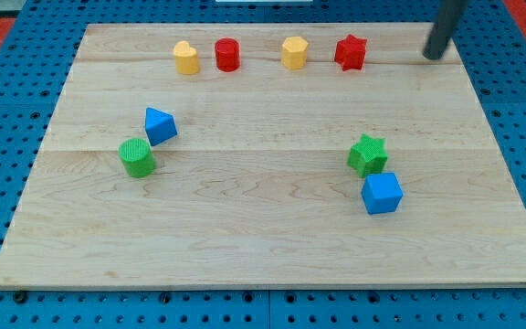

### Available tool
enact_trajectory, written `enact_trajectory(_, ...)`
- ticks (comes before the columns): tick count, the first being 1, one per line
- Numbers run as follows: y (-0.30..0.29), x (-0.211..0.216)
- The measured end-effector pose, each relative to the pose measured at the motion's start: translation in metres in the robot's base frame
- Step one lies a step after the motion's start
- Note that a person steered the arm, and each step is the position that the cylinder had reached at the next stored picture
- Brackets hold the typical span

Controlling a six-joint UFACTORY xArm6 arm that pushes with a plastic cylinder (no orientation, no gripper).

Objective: Push the red star and the hexagon towards the green star

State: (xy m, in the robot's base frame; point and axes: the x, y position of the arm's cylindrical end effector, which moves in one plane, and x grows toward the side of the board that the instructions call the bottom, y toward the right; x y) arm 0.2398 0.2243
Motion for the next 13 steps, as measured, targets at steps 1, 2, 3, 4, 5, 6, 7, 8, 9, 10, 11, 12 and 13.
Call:
enact_trajectory(1, -0.064, -0.016)
enact_trajectory(2, -0.129, 0.040)
enact_trajectory(3, -0.129, 0.085)
enact_trajectory(4, -0.149, 0.051)
enact_trajectory(5, -0.170, 0.091)
enact_trajectory(6, -0.120, 0.135)
enact_trajectory(7, -0.117, 0.133)
enact_trajectory(8, -0.087, 0.091)
enact_trajectory(9, -0.076, 0.035)
enact_trajectory(10, -0.139, -0.025)
enact_trajectory(11, -0.211, -0.028)
enact_trajectory(12, -0.211, 0.025)
enact_trajectory(13, -0.176, 0.058)
